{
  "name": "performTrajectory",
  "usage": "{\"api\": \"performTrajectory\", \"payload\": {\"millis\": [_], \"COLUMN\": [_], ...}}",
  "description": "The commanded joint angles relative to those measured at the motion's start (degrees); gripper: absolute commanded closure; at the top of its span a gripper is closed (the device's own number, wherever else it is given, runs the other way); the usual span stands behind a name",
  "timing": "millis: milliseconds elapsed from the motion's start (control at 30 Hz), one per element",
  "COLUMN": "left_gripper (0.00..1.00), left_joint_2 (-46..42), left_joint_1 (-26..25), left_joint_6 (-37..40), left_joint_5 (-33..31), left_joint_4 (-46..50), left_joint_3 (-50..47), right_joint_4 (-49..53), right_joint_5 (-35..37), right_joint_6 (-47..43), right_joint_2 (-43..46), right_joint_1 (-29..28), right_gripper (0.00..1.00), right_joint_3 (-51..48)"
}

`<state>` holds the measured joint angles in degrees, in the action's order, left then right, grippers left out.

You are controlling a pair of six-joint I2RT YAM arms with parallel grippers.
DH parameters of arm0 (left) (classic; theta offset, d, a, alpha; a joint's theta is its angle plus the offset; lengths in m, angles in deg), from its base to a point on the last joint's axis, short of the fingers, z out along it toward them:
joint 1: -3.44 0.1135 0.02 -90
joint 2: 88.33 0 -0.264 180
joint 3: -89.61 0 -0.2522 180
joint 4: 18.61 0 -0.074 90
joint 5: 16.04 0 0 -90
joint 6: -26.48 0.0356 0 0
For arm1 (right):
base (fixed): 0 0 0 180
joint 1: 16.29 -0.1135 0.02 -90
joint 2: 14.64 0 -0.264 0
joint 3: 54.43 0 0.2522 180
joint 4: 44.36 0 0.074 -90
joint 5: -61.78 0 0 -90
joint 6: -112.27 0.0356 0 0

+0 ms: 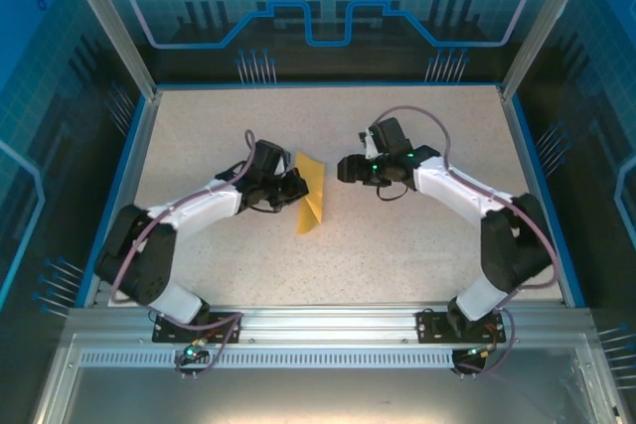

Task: Fold a paper plane with a square sheet of paper (pick it up from the middle)
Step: Turn over the paper at the center of the table.

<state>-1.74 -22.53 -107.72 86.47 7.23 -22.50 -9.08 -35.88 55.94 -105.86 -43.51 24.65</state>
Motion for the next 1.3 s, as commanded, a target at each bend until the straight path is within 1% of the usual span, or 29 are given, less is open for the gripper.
{"api": "performTrajectory", "payload": {"millis": [0, 100, 133, 300, 433, 700, 767, 833, 900, 1000, 1167, 1267], "left_gripper": [0.98, 0.98, 0.98, 0.98, 0.97, 0.97, 0.97, 0.96, 0.94, 0.93, 0.92, 0.92], "left_joint_2": [-4.37, -5.78, -5.89, -4.18, 0.31, 16.78, 20.42, 23.17, 25.97, 30.10, 36.88, 39.96], "left_joint_1": [-0.16, -0.21, -0.19, -0.21, -0.59, -4.96, -6.11, -7.45, -9.03, -11.59, -15.01, -16.18], "left_joint_6": [10.23, 14.01, 15.06, 18.29, 18.40, 17.31, 16.82, 15.94, 14.28, 12.27, 10.13, 9.75], "left_joint_5": [-12.91, -21.24, -23.51, -35.01, -41.68, -54.14, -55.76, -56.00, -54.83, -51.25, -49.01, -47.35], "left_joint_4": [19.95, 28.97, 30.88, 38.47, 41.03, 44.17, 45.45, 46.33, 47.12, 47.37, 48.49, 48.54], "left_joint_3": [6.33, 11.58, 12.92, 19.28, 21.99, 27.97, 30.03, 32.00, 34.24, 36.92, 42.45, 45.48], "right_joint_4": [0.16, -0.71, -0.93, 0.25, 1.90, 2.71, 3.12, 3.35, 3.50, 3.54, 3.62, 3.51], "right_joint_5": [6.79, 8.61, 8.96, 11.75, 14.59, 14.84, 14.70, 14.67, 14.71, 14.61, 13.96, 13.54], "right_joint_6": [-0.12, 0.08, -0.07, 0.55, 1.61, 3.76, 4.16, 4.64, 5.45, 6.44, 7.39, 7.89], "right_joint_2": [2.48, 4.52, 4.91, 5.68, 6.20, 8.73, 9.17, 9.79, 10.48, 10.91, 10.98, 10.96], "right_joint_1": [1.43, 2.00, 2.00, 2.09, 2.31, 4.35, 4.80, 5.20, 5.67, 6.34, 7.40, 7.62], "right_gripper": [0.19, 0.04, 0.01, 0.00, 0.01, 0.01, 0.01, 0.01, 0.01, 0.01, 0.01, 0.01], "right_joint_3": [-3.59, -5.38, -5.73, -6.28, -6.72, -9.02, -9.42, -9.91, -10.41, -10.97, -11.35, -11.69]}}
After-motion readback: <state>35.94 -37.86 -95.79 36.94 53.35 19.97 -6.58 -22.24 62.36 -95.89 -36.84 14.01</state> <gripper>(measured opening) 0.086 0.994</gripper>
